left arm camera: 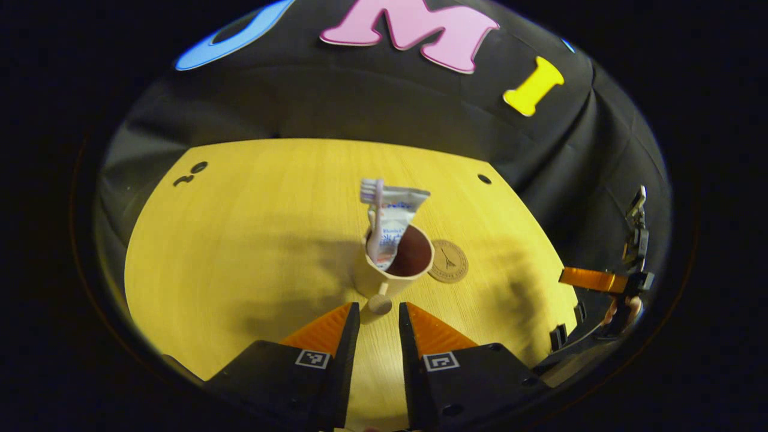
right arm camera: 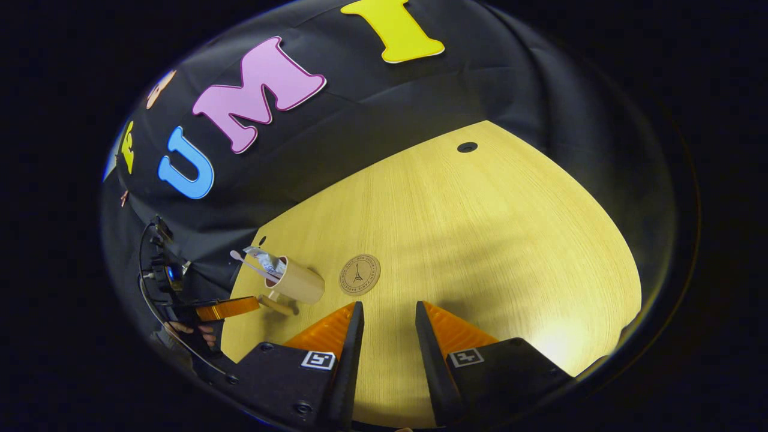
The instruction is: Put the toothbrush and toothpaste on the desktop into the cup, then pick up the cup and place it on the coaster on the desktop.
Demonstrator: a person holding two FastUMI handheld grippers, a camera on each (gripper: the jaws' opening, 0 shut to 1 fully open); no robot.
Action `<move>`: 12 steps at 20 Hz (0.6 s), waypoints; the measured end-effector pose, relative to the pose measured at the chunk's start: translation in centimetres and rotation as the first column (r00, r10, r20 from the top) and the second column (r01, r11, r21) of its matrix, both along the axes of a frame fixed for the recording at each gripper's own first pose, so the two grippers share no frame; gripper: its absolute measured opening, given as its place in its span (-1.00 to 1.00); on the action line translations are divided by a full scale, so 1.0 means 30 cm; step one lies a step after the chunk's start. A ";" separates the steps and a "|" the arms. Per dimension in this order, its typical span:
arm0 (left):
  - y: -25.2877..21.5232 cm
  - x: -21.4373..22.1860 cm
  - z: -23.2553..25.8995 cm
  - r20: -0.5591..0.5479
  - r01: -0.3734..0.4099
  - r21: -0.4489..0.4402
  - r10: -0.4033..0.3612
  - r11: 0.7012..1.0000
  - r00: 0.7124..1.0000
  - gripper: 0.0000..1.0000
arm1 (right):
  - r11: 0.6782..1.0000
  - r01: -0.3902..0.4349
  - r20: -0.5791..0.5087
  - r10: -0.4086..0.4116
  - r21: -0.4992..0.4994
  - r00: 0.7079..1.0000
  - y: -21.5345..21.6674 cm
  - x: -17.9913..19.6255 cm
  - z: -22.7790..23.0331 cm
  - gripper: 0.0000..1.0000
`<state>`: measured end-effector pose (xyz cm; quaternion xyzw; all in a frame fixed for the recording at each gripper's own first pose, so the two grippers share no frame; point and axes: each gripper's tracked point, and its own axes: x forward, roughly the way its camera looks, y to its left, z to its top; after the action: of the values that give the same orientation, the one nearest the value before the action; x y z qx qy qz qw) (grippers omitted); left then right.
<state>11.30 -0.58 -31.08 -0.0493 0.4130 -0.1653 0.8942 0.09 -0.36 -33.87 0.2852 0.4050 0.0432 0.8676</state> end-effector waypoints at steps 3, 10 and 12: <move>-0.003 0.019 -0.050 -0.038 0.052 0.034 -0.051 0.998 0.998 -0.16 | 1.000 0.010 -0.006 -0.010 -0.001 1.000 -0.015 -0.004 -0.002 0.07; -0.022 0.082 -0.131 -0.115 0.144 0.122 -0.130 0.982 0.985 -0.16 | 1.000 0.025 -0.022 -0.025 -0.002 0.999 -0.046 -0.037 -0.023 0.07; -0.024 0.095 -0.154 -0.143 0.173 0.158 -0.151 0.972 0.978 -0.16 | 0.999 0.036 -0.026 -0.036 0.000 0.999 -0.060 -0.047 -0.030 0.07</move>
<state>14.15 -1.31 -35.69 0.0504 0.4857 -0.1984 0.8498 -1.31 -2.17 -34.76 0.2935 0.4108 0.0239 0.8629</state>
